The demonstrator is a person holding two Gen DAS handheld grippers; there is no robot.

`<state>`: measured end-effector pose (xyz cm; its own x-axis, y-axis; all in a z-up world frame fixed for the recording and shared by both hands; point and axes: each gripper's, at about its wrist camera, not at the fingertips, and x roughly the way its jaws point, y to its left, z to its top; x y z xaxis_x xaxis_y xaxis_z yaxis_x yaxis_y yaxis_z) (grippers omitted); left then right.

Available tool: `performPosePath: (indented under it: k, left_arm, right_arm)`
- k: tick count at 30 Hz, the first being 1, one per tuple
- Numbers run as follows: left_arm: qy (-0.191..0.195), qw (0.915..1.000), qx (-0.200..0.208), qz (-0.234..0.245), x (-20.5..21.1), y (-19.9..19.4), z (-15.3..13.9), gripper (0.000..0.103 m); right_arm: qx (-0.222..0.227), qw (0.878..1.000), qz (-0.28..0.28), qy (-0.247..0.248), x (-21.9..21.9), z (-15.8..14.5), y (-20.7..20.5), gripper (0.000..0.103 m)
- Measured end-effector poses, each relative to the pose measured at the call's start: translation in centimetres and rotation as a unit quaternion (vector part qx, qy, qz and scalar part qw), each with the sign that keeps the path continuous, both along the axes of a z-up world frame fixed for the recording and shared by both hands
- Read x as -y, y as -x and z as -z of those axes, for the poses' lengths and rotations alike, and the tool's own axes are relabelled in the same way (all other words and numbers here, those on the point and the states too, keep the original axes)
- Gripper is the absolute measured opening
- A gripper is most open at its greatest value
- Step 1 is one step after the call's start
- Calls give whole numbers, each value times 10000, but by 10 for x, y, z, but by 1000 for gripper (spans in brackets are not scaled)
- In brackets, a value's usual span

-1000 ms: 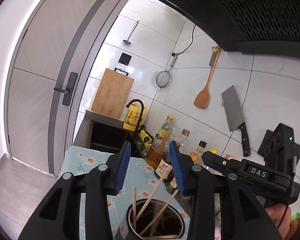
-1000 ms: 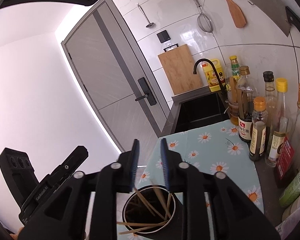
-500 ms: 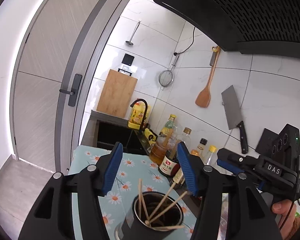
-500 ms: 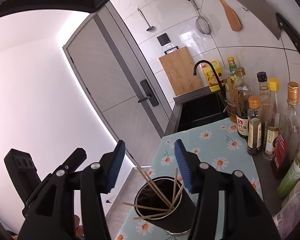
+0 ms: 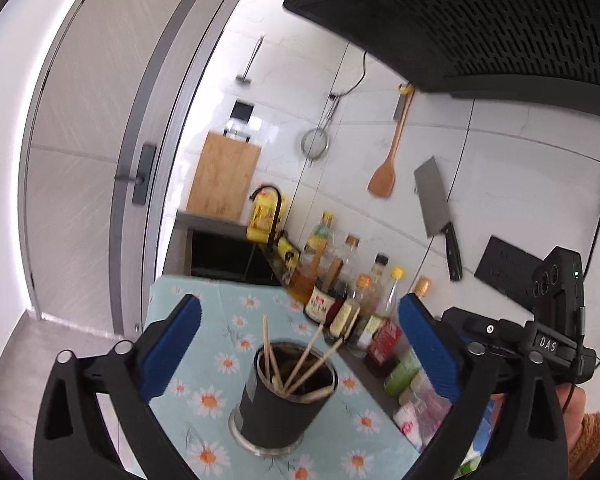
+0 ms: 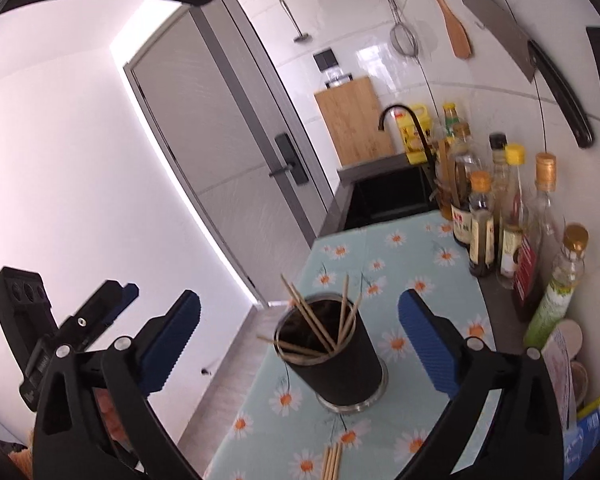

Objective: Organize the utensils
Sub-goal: 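Move both open tools back down to the remaining sticks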

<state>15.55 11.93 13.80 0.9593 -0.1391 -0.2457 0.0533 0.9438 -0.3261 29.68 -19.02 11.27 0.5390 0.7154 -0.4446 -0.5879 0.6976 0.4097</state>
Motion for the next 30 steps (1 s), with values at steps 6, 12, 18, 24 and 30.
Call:
performPosePath:
  k: [6, 12, 18, 24, 30]
  left_arm:
    - [103, 9978, -634, 163, -4, 19, 20, 97]
    - [101, 9908, -1320, 280, -4, 31, 47, 97]
    - [165, 9779, -2035, 451, 4, 32, 80, 96]
    - [456, 9622, -2611, 624, 8, 32, 116, 95]
    - [629, 9476, -3073, 612, 9, 29, 143, 95]
  right_arm:
    - [-467, 9984, -14, 330, 8, 26, 15, 98]
    - [-941, 9883, -306, 1160, -7, 64, 30, 76]
    - [-1493, 9738, -487, 1648, -20, 103, 38, 56]
    - [-1959, 9623, -628, 1781, -26, 128, 35, 47]
    - [-2627, 9410, -992, 1888, -37, 157, 29, 39]
